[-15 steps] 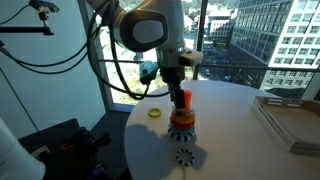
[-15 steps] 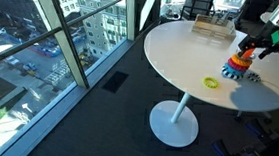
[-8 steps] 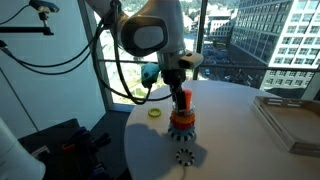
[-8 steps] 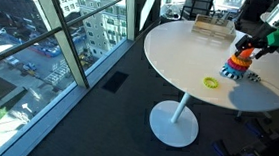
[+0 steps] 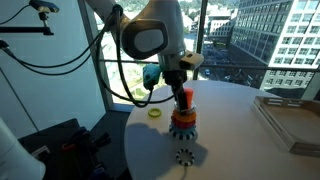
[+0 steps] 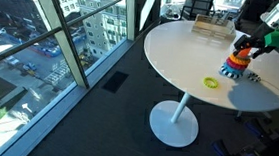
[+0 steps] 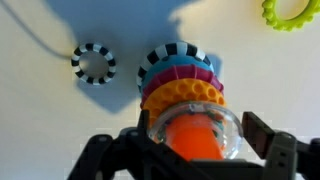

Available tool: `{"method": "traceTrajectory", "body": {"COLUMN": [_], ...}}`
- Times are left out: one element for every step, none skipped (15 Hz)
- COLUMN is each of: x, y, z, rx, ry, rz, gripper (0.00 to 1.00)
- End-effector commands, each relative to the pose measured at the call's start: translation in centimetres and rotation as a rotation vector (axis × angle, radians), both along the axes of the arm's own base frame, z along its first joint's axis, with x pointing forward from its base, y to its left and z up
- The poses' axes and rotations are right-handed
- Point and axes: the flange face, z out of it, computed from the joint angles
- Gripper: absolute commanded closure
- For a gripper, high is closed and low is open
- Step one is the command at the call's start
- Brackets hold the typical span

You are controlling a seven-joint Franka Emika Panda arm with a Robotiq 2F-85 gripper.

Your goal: Remove the clear ring from the rings stacking stand and put it on the table close to the green ring

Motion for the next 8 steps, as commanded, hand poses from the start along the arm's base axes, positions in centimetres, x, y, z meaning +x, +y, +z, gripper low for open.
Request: {"method": "traceTrajectory", "body": {"x": [-0.1, -0.2, -0.3, -0.5, -0.6, -0.7, -0.7, -0.8], "y": [-0.1, -0.2, -0.2, -0.2, -0.3, -0.3, -0.4, -0.4], "z": [0.5, 0.8, 1.3, 1.6, 2.1, 2.6, 3.0, 3.5], "rx": [0.01, 0.009, 0.008, 0.008, 0.007, 0.009, 0.006, 0.005], "ry": [-0.021, -0.026, -0.027, -0.033, -0.036, -0.039, -0.047, -0.055], "rz": [-0.009, -0.013, -0.013, -0.012, -0.016, -0.012, -0.016, -0.016], "gripper": [0.34, 0.34, 0.34, 0.34, 0.34, 0.34, 0.34, 0.34]}}
